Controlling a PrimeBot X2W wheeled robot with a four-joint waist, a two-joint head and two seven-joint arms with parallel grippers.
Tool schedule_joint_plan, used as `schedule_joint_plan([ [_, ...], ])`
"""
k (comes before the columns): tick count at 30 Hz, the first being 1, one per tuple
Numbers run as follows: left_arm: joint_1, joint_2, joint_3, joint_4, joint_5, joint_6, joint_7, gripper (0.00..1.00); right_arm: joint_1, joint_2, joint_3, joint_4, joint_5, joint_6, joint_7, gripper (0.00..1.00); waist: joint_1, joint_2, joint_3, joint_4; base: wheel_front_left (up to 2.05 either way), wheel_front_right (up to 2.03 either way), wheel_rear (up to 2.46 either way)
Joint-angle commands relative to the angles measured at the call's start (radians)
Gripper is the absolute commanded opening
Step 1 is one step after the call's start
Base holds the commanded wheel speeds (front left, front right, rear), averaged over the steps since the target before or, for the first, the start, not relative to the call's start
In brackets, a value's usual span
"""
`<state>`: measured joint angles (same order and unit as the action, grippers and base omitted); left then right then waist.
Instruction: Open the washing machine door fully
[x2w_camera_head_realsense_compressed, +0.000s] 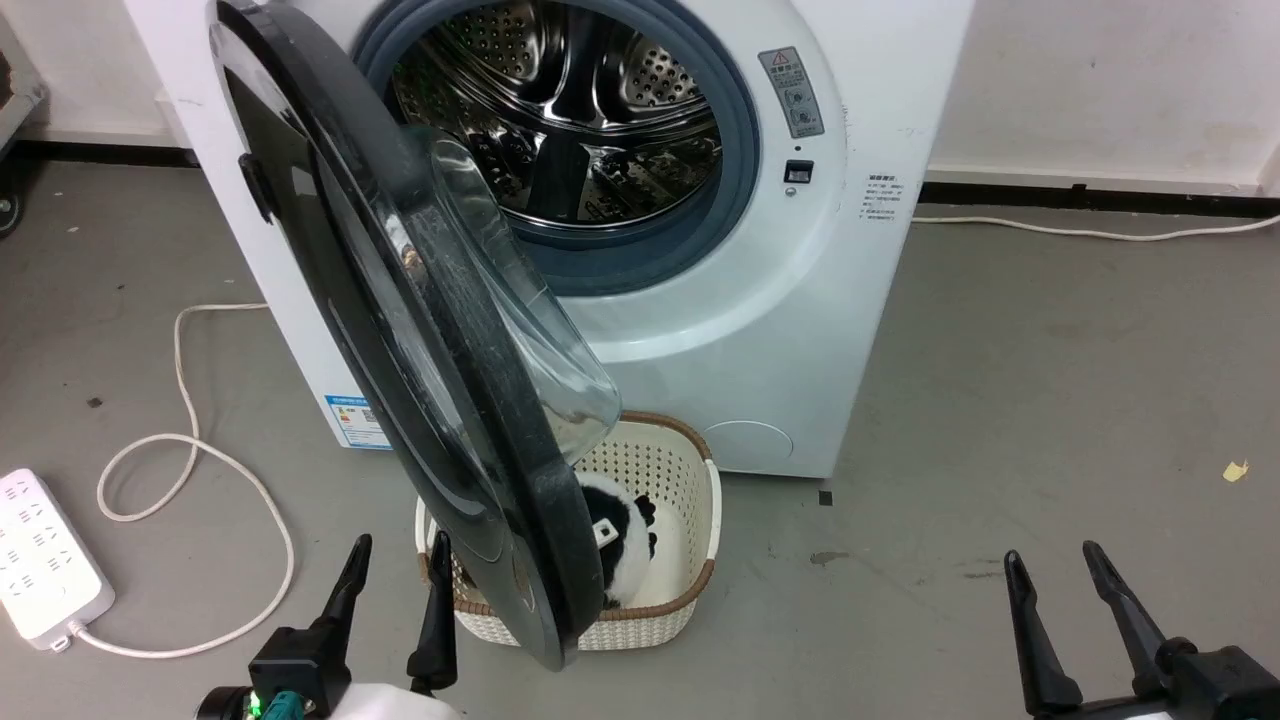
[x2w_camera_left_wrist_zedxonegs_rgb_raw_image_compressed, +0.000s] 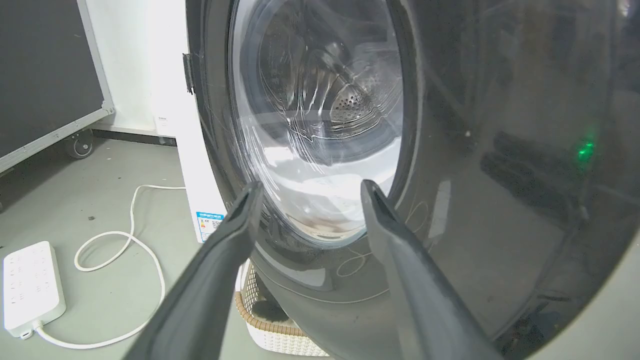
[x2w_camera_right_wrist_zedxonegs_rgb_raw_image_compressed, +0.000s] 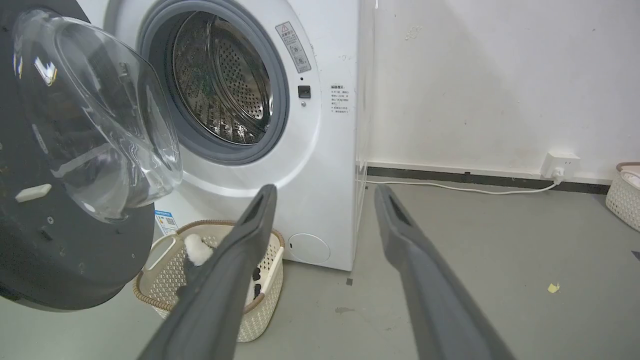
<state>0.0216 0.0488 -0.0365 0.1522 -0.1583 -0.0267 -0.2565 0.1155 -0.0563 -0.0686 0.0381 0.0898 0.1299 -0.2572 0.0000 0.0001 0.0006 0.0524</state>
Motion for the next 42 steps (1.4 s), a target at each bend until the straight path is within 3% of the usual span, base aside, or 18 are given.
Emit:
schedule_joint_plan([
  [1, 0.01, 0.001, 0.001, 0.002, 0.004, -0.004, -0.005, 1.0, 0.012, 0.006, 0.001, 0.004, 0.006, 0.001, -0.004, 1.0, 0.0, -0.0001, 0.0, 0.002, 0.0, 0.0, 0.0],
  [3, 0.008, 0.001, 0.002, 0.002, 0.009, -0.005, -0.005, 1.0, 0.009, 0.006, 0.003, 0.007, 0.009, 0.001, -0.004, 1.0, 0.0, -0.0001, 0.0, 0.003, 0.0, 0.0, 0.0],
  [4, 0.008, 0.001, 0.001, 0.005, 0.012, -0.008, -0.005, 0.91, 0.008, 0.006, 0.004, 0.009, 0.01, 0.001, -0.004, 1.0, 0.0, -0.0001, 0.0, 0.003, 0.0, 0.0, 0.0],
  [5, 0.008, 0.001, 0.001, 0.007, 0.013, -0.01, -0.005, 0.34, 0.007, 0.006, 0.006, 0.011, 0.013, 0.001, -0.004, 1.0, 0.0, -0.0001, 0.0, 0.004, 0.0, 0.0, 0.0],
  [6, 0.008, 0.001, 0.001, 0.008, 0.015, -0.013, -0.005, 0.0, 0.007, 0.006, 0.009, 0.013, 0.015, 0.001, -0.004, 1.0, 0.0, -0.0001, 0.0, 0.004, 0.0, 0.0, 0.0],
  [11, -0.01, 0.001, 0.04, -0.072, -0.007, -0.005, -0.005, 0.0, 0.0, 0.006, 0.01, 0.016, 0.018, 0.001, -0.004, 1.0, 0.0, -0.0001, 0.0, 0.006, 0.0, 0.0, 0.0],
  [19, -0.1, 0.001, 0.18, -0.394, -0.073, 0.041, -0.005, 0.0, -0.008, 0.006, 0.013, 0.005, 0.024, 0.001, -0.004, 1.0, 0.0, -0.0001, -0.001, 0.007, 0.0, 0.0, 0.0],
  [24, -0.179, 0.001, 0.21, -0.524, -0.061, 0.033, -0.005, 0.0, -0.012, 0.006, 0.016, 0.007, 0.03, 0.001, -0.005, 1.0, 0.0, -0.0001, -0.004, 0.006, 0.0, 0.0, 0.0],
  [31, -0.181, 0.001, 0.075, -0.585, -0.01, 0.016, 0.001, 0.0, -0.013, 0.006, 0.013, 0.012, 0.038, 0.001, -0.005, 1.0, 0.0, -0.0001, -0.004, 0.001, 0.0, 0.0, 0.0],
  [34, -0.154, 0.011, -0.013, -0.588, 0.082, 0.012, 0.011, 0.0, -0.011, 0.006, 0.01, 0.014, 0.042, 0.001, -0.005, 1.0, 0.0, -0.0001, -0.003, -0.001, 0.0, 0.0, 0.0],
  [42, -0.06, 0.004, -0.249, -0.459, 0.082, 0.001, 0.056, 0.0, -0.011, 0.006, -0.01, 0.026, 0.042, 0.001, -0.005, 1.0, 0.0, -0.0001, 0.003, 0.002, 0.0, 0.0, 0.0],
])
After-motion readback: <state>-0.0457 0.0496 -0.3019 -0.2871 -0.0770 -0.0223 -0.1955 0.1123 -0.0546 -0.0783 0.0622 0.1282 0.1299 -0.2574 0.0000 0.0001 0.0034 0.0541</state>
